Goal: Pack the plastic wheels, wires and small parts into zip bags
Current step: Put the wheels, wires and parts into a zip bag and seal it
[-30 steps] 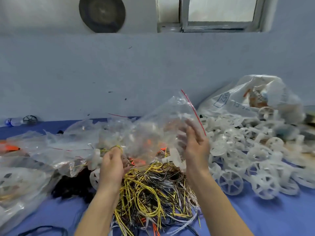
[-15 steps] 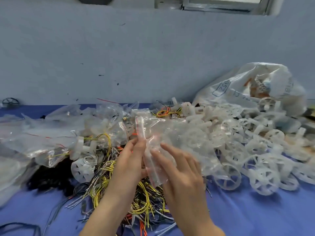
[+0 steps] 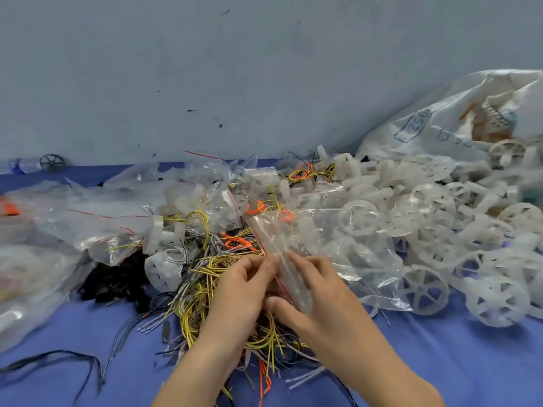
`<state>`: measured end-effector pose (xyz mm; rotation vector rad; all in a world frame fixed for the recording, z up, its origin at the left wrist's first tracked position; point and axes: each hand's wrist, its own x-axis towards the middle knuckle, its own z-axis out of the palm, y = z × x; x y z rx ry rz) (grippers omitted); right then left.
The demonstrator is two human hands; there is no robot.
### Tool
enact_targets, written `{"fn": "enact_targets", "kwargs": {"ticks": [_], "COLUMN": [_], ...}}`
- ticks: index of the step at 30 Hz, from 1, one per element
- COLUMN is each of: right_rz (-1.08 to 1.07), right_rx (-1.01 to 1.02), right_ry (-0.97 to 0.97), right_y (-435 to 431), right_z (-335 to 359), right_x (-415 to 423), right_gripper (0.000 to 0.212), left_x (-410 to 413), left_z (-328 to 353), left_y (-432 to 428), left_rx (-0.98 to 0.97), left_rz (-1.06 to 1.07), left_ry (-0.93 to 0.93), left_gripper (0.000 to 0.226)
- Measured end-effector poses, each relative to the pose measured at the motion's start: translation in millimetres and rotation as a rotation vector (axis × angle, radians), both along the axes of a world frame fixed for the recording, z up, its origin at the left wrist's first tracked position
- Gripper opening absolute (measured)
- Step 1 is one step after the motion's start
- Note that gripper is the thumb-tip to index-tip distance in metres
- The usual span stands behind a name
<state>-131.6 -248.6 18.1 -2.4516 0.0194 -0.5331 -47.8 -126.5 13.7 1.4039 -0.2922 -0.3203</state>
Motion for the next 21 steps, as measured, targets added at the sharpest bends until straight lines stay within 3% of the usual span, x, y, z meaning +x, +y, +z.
{"fn": "enact_targets", "kwargs": {"ticks": [3,6,10,14,18,21], "right_rz": [-0.027,-0.081,-0.241,-0.346,-0.444,-0.479], "right_rx": [0.011,0.176,0.366,0.520,0.011,-0.208], "right_ry": [-0.059,-0.149,-0.261,-0.448,-0.747,-0.612], "right_y": [3,4,4,10,38,36], "right_z": [-4,-1,11,31,46,34], "right_x": [6,8,8,-1,-10,-8], "right_gripper": [0.044,0.023,0.018,0.026,0.034,0.029], "left_x": [-5,-7,-6,-6,-6,-6], "left_z": [-2,2,2,-1,2,3], "left_y": [-1,-3,-5,-9,-28,-32], "left_rx": [-0.034,-0.087,-0.037,0.173,0.353,0.484], "left_rz": [-0.035,-0.033,0.049,0.109,-0.206,-0.206], "left_ry": [0.001,-0.008,-0.076,-0.156,-0.223,-0.389], "left_gripper": [0.022,0.024,0.028,0.013,0.013,0.009]}}
